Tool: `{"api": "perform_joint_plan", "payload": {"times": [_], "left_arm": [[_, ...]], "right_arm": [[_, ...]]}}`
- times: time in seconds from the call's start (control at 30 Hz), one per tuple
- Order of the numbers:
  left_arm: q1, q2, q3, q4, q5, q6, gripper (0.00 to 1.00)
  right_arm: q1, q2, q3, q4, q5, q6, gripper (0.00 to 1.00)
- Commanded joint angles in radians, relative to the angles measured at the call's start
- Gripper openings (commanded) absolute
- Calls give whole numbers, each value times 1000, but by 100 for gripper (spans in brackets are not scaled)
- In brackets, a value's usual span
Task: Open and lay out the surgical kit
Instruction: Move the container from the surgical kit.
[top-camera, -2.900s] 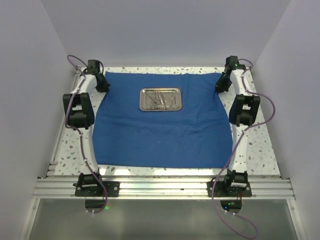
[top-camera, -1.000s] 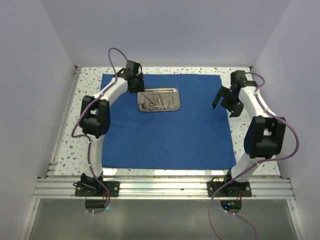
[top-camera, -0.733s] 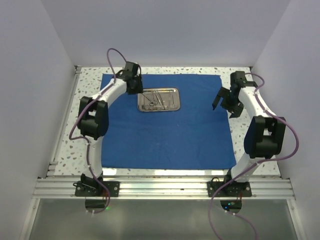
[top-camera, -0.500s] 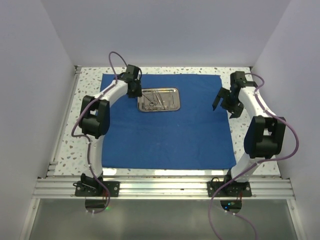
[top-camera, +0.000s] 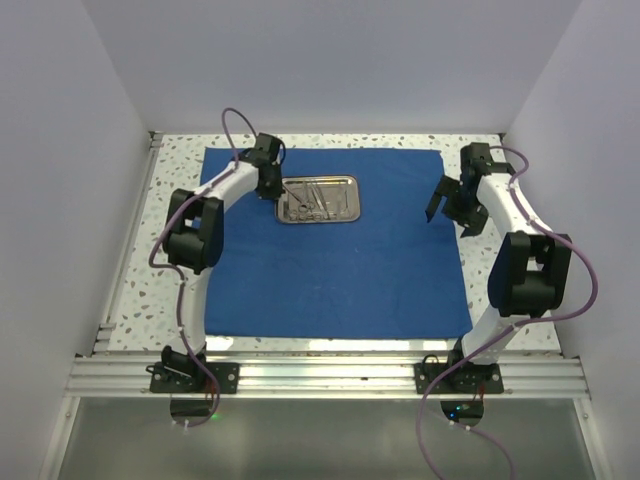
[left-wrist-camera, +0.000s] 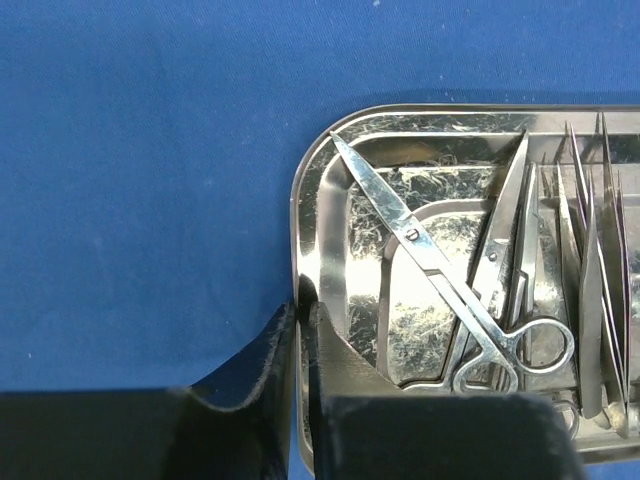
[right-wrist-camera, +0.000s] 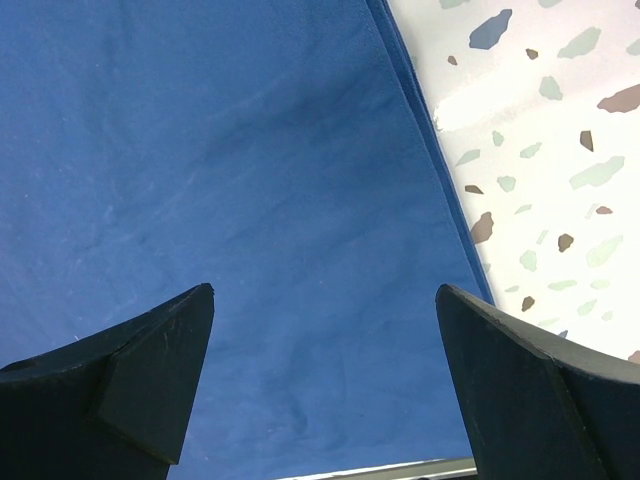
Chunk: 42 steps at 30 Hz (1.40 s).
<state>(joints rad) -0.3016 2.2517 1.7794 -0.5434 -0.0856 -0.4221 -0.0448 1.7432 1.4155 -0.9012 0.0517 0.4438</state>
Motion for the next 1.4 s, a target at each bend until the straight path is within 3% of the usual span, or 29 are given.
{"api": "perform_joint_plan", "payload": {"times": [0.0, 0.03, 0.57, 1.07, 1.17, 1.23, 1.3, 1.37], "left_arm": [[7, 34, 29, -30, -16, 31, 5], [10, 37, 32, -33, -25, 31, 0], [231, 40, 276, -33, -77, 83, 0], [346, 112, 353, -15, -111, 146, 0], [371, 129, 377, -7, -114, 146, 13], [387, 134, 397, -9, -115, 140, 62], [395, 118, 399, -7, -108, 132, 99], [394, 102, 388, -6, -86, 118, 100]], "right_arm": [[0, -25, -6, -21, 13, -17, 96], [2, -28, -6, -21, 16, -17, 96], [0, -36, 3, -57, 28, -42, 96], [2, -4, 23, -73, 13, -48, 95], [3, 3, 25, -79, 4, -48, 95], [8, 9, 25, -80, 0, -48, 95], [16, 12, 25, -79, 0, -48, 95], [22, 15, 23, -73, 0, -47, 95]]}}
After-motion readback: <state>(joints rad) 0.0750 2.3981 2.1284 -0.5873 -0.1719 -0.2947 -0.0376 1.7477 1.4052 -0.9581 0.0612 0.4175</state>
